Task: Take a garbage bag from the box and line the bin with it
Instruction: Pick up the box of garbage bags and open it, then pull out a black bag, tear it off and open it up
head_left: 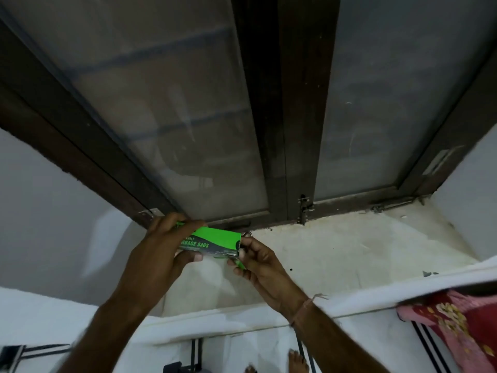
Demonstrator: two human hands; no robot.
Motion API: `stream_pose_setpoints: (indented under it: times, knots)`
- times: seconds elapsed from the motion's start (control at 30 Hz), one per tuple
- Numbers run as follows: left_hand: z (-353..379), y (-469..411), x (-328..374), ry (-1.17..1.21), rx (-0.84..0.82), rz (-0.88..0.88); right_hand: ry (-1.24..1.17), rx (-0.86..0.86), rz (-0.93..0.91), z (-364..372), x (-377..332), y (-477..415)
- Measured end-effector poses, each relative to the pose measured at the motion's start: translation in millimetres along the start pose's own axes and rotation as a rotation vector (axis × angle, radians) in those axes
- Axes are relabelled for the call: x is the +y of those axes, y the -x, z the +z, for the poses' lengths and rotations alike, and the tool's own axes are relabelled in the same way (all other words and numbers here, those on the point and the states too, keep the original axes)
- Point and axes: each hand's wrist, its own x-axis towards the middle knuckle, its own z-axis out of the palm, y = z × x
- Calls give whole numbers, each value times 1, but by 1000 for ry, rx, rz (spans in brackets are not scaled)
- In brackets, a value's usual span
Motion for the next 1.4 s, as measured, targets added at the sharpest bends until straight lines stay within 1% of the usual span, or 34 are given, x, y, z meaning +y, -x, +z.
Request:
stream_pose_setpoints:
  times: [0.07,0.13,0.2,0.27,0.3,0.37,0.43,0.5,0.57,0.63,0.67,0.7,0.73,0.8,0.83,0.87,0.93,1.03,1.13,1.3,1.4]
  knots:
    - [7,7,-10,68,-25,-54,109,80,-42,-3,-3,2]
    - [20,17,-20,101,-43,-89,145,168,-103,-14,-5,4]
    - [38,29,-26,199,-27,-137,107,257,-155,-27,-7,8]
    - [57,40,-32,308,-2,-262,66,350,-197,-40,-8,12]
    - [68,44,-36,320,13,-319,36,392,-216,-46,-8,15]
    - [90,50,-40,298,17,-370,-25,446,-229,-56,-8,21]
    - [110,52,-43,318,-21,-422,-55,437,-206,-58,-9,27]
    - [123,52,-44,295,-64,-421,-60,385,-173,-54,-9,32]
    - [136,54,-46,164,-69,-390,-49,349,-151,-48,-9,35]
    - [138,54,-35,-13,32,-379,-45,321,-147,-42,-11,37]
    - [135,53,-20,7,118,-389,-35,315,-142,-38,-12,37]
    - [129,51,1,153,207,-416,-21,309,-138,-33,-14,37]
    - [121,46,27,448,266,-478,5,299,-133,-27,-15,38]
    - [113,34,63,1048,220,-644,87,264,-119,-13,-17,40]
    - [112,30,71,1246,216,-700,139,238,-111,-5,-17,41]
    - [112,26,74,1355,228,-728,194,219,-109,0,-16,43]
    - [112,26,71,1445,236,-742,308,202,-116,11,-19,44]
    - [112,31,62,1508,167,-770,384,181,-111,20,-23,44]
    - [112,35,60,1567,139,-803,373,202,-86,23,-22,43]
    - [112,40,64,1767,112,-855,309,276,72,21,-21,41]
    - [115,40,67,1818,115,-936,372,337,80,16,-18,38]
